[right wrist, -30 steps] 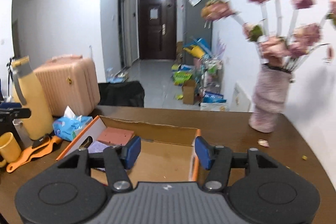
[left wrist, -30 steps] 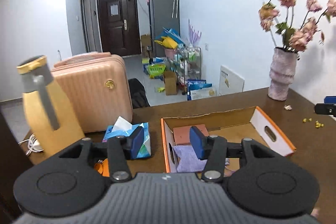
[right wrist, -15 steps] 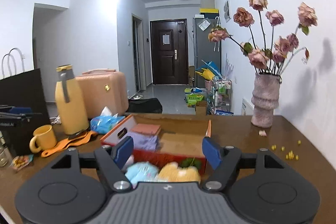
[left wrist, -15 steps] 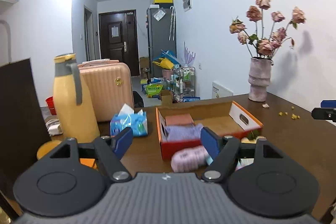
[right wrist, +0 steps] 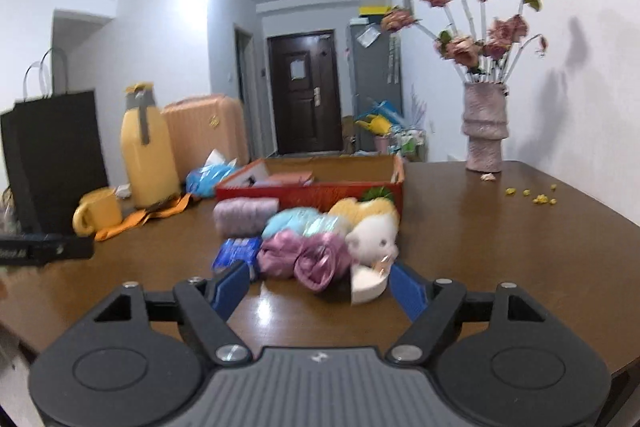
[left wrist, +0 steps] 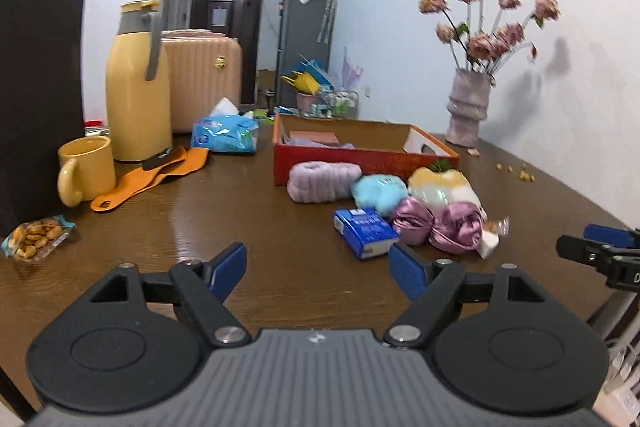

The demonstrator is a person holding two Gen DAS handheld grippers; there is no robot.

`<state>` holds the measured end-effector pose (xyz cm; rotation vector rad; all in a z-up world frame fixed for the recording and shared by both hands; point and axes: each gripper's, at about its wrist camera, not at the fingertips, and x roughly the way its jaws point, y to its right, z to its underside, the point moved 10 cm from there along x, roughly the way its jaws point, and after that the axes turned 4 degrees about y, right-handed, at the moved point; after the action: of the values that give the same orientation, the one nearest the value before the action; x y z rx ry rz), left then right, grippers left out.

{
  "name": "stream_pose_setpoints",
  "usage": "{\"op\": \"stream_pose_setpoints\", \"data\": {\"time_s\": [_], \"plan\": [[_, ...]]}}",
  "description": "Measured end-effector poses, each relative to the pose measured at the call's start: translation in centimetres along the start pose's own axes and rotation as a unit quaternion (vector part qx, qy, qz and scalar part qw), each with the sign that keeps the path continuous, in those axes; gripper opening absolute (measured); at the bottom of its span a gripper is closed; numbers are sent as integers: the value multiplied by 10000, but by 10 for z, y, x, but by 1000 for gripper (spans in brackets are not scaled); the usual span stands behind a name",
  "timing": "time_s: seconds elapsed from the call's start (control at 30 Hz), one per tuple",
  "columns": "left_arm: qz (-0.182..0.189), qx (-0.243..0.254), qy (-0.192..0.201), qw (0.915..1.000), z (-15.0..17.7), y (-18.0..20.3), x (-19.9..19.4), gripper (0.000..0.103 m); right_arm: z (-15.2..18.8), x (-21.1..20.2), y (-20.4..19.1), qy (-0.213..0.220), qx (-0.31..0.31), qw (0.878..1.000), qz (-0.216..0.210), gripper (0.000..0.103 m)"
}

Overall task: Organize soft objects
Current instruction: 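Close both tools on the yellow-and-white plush sheep and lift it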

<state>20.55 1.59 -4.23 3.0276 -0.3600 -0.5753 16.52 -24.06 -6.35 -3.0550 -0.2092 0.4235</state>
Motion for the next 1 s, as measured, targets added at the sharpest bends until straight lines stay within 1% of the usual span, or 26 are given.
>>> {"op": "stream_pose_setpoints", "data": {"time_s": [0.07, 0.17, 0.3, 0.4, 0.47, 0.5, 0.53, 0.6, 0.67, 0.73, 0.8, 0.87, 0.93, 1.0], "plan": [[19, 1, -55, 10000, 1, 3, 8, 81, 0, 4, 2, -24, -66, 9998, 159, 76], [137, 10, -110, 9998, 2, 9, 19, 81, -3, 12, 12, -2, 50, 9997, 244, 76], [269, 63, -299, 9992, 5, 19, 47, 81, -1, 37, 33, -152, 242, 9986, 442, 75], [464, 124, -424, 9979, -1, 31, 74, 81, -3, 68, 46, -284, 294, 9981, 457, 75], [670, 183, -406, 9968, -14, 44, 99, 81, -5, 97, 53, -435, 260, 9979, 413, 75], [722, 245, -398, 9963, -20, 50, 112, 77, -7, 113, 58, -500, 250, 9976, 407, 74], [755, 322, -426, 9957, -28, 57, 129, 72, -7, 131, 64, -577, 235, 9971, 430, 73], [859, 407, -529, 9941, -38, 70, 159, 68, -7, 160, 71, -745, 211, 9960, 453, 70], [1075, 501, -602, 9911, -49, 85, 187, 68, -6, 186, 76, -901, 284, 9950, 326, 69], [1361, 637, -650, 9865, -58, 104, 214, 68, -3, 207, 78, -1036, 385, 9938, 72, 69], [1499, 710, -790, 9830, -62, 119, 245, 68, 1, 219, 79, -1142, 462, 9923, -159, 65], [1604, 725, -1071, 9785, -59, 131, 276, 67, -1, 221, 93, -1068, 694, 9918, -102, 64], [1769, 616, -1344, 9731, -53, 141, 298, 67, 1, 221, 109, -1102, 1002, 9888, -75, 64], [2060, 407, -1626, 9641, -43, 149, 314, 67, 4, 223, 115, -1156, 1272, 9845, -338, 64]]}}
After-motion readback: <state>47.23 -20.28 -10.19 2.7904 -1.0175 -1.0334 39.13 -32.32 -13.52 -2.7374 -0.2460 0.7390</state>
